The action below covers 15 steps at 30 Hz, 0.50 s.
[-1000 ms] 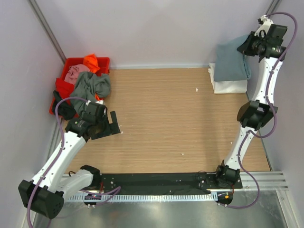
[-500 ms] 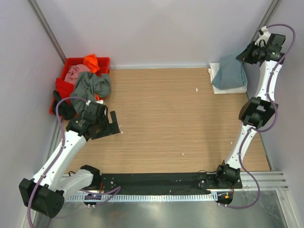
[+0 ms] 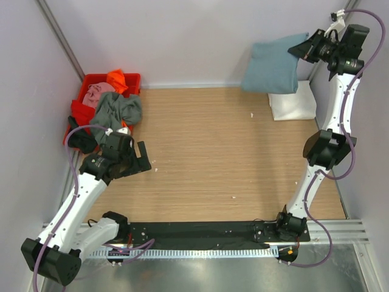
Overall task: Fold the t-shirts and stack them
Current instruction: Neatly place the folded tshirt to the corner
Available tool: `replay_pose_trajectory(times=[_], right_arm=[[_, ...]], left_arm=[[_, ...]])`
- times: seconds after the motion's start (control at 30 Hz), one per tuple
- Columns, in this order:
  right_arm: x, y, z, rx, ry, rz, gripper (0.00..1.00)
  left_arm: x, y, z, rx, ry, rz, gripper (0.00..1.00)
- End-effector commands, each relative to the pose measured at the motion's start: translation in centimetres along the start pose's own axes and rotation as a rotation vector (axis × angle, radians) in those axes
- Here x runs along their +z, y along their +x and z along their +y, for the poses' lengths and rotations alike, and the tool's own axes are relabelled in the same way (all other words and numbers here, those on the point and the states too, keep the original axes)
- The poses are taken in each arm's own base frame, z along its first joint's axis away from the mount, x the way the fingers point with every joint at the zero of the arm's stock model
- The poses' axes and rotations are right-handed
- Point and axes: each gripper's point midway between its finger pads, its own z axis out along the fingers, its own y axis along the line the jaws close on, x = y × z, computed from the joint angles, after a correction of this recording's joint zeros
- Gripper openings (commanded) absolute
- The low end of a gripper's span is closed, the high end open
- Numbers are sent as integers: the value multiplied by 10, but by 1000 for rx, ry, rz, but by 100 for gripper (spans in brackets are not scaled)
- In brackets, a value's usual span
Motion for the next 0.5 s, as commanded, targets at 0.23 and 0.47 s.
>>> replay_pose_trajectory(times=[0.23, 0.47], right_arm=[[13, 53, -123, 216, 42, 51, 1], [3, 89, -198, 175, 304, 111, 1]], left_arm=[[0, -9, 1, -22, -11, -41, 90], [4, -8, 3, -23, -27, -24, 90]])
